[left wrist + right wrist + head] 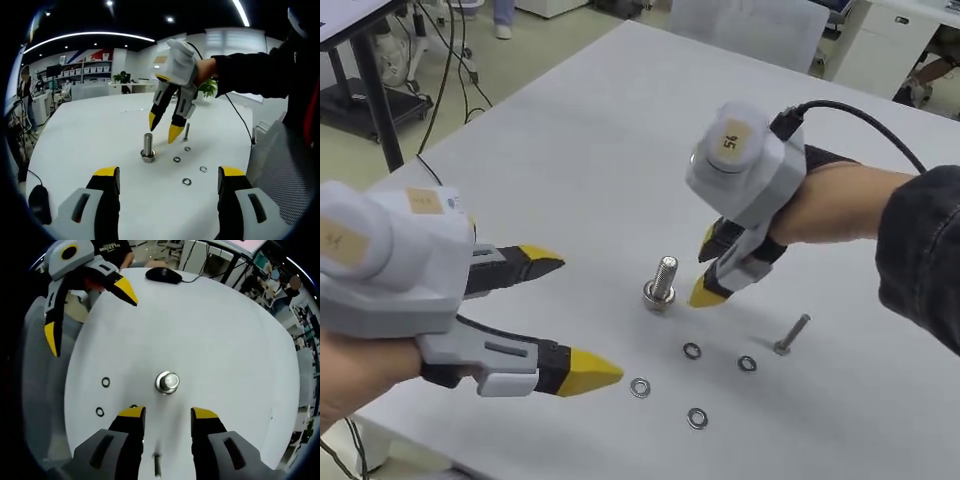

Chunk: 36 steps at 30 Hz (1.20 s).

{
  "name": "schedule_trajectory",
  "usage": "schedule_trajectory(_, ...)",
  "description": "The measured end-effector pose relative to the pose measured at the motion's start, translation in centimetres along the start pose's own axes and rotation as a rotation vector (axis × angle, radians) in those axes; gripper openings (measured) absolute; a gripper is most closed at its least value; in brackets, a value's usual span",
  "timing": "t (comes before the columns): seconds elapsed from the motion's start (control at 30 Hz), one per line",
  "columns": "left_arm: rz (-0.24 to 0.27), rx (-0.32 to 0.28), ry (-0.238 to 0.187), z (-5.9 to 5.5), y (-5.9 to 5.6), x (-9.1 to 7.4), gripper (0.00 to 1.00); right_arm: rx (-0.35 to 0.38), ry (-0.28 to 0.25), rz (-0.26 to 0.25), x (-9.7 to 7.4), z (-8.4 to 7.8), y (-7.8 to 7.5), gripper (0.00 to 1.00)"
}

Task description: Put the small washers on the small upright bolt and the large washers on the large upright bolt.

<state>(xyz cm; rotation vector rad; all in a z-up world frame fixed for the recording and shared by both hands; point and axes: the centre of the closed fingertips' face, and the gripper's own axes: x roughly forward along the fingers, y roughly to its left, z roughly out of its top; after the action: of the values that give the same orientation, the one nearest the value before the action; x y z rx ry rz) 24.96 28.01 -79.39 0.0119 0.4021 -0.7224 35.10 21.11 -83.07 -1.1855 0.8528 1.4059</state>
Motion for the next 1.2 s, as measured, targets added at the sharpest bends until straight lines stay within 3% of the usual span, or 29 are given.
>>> schedule_trajectory(0.33,-0.014,0.010,0.002,0.2,-0.3,0.2,0.80,0.002,0.002,0.012,-0.5,-1.0,2.7,0.38)
schedule_trajectory(0.57,-0.016,0.017,0.000,0.3,-0.5,0.2,0.80,0.006,-0.004,0.023,-0.6,-1.1,3.7,0.37)
schedule_trajectory(1.2,-0.008,0.027,0.001,0.2,-1.0,-0.2,0.80,-0.044,-0.031,0.097,0.8,0.5,8.3,0.34)
